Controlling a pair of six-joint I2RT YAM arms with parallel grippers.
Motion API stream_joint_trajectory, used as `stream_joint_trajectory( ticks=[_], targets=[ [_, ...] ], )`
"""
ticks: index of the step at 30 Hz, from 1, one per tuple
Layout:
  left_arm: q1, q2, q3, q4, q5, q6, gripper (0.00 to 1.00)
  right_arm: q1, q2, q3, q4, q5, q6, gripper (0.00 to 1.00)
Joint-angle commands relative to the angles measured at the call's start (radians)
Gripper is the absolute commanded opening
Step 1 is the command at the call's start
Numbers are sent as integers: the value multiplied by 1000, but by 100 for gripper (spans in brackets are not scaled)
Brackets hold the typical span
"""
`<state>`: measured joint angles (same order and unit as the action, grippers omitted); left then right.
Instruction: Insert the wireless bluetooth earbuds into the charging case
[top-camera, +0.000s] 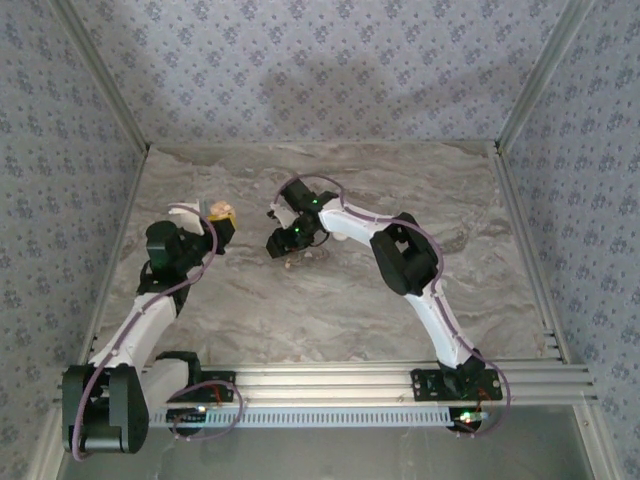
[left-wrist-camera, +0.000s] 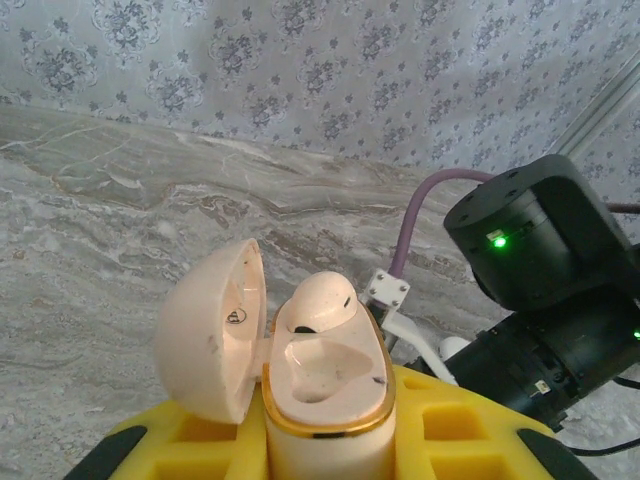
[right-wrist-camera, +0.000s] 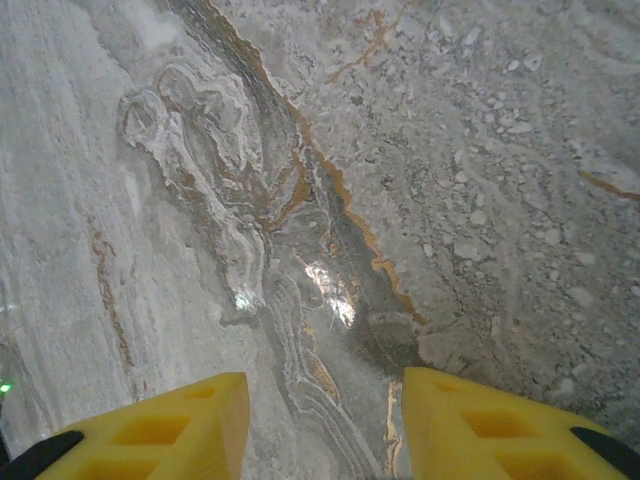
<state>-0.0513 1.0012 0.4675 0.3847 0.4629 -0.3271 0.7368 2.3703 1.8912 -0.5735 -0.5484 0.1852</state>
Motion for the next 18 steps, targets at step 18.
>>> stream_joint_trajectory(
  ticks=[18],
  targets=[
    [8,-13,-7,22,18,0,19,34,-75,7,-380,27,-205,42]
  ],
)
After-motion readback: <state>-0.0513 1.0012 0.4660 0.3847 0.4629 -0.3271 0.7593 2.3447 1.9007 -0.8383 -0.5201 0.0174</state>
